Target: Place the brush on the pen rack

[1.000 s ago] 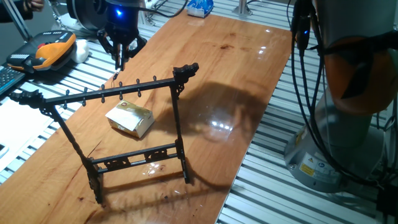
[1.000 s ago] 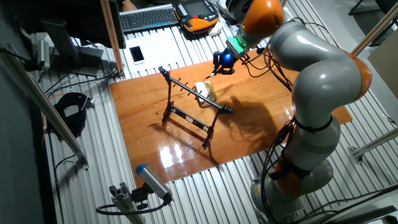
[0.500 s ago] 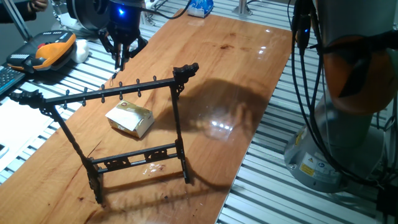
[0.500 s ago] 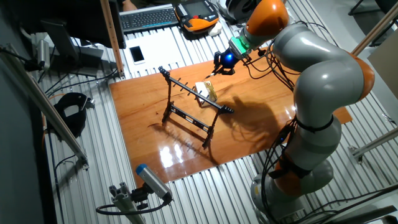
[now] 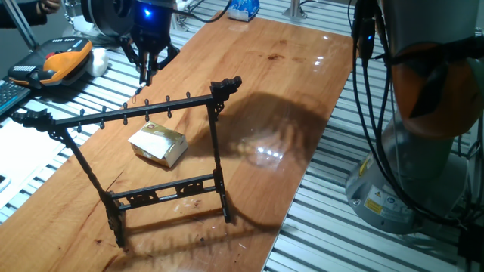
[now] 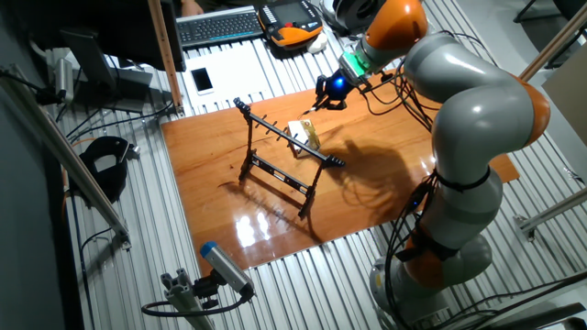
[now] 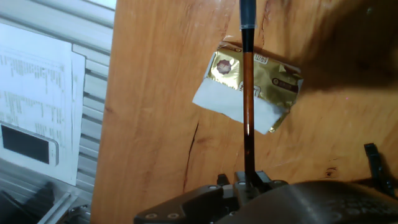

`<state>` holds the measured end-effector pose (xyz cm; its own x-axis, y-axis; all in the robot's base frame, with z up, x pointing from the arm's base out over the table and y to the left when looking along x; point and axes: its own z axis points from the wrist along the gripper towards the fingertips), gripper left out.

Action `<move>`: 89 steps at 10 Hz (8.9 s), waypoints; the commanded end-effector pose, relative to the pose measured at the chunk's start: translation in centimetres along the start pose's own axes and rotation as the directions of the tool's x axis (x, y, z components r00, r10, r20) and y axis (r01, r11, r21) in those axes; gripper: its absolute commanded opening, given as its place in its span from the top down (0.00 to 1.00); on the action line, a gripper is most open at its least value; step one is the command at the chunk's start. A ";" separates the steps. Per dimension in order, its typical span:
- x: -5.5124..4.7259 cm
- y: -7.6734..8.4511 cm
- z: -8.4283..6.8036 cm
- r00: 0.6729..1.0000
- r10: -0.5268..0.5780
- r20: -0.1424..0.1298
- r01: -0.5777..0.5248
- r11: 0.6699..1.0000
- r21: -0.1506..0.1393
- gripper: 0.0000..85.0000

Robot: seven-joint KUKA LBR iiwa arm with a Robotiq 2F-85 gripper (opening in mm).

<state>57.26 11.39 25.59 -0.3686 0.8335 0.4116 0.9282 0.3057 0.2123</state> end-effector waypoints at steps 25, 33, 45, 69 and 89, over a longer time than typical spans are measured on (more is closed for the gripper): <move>8.9 2.8 -2.2 0.989 0.109 -0.105 -0.114 0.992 -0.044 1.00; 11.4 3.7 -1.1 0.960 0.188 -0.208 -0.205 0.977 -0.063 1.00; 13.7 4.0 -0.3 0.969 0.172 -0.178 -0.186 0.981 -0.062 1.00; 14.7 2.3 0.3 0.991 0.086 -0.105 -0.093 0.994 -0.058 1.00; 15.4 2.4 2.0 0.998 0.063 -0.025 -0.064 0.997 -0.045 1.00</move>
<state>53.95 25.92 30.64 -0.3109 0.8391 0.4464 0.9465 0.2309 0.2253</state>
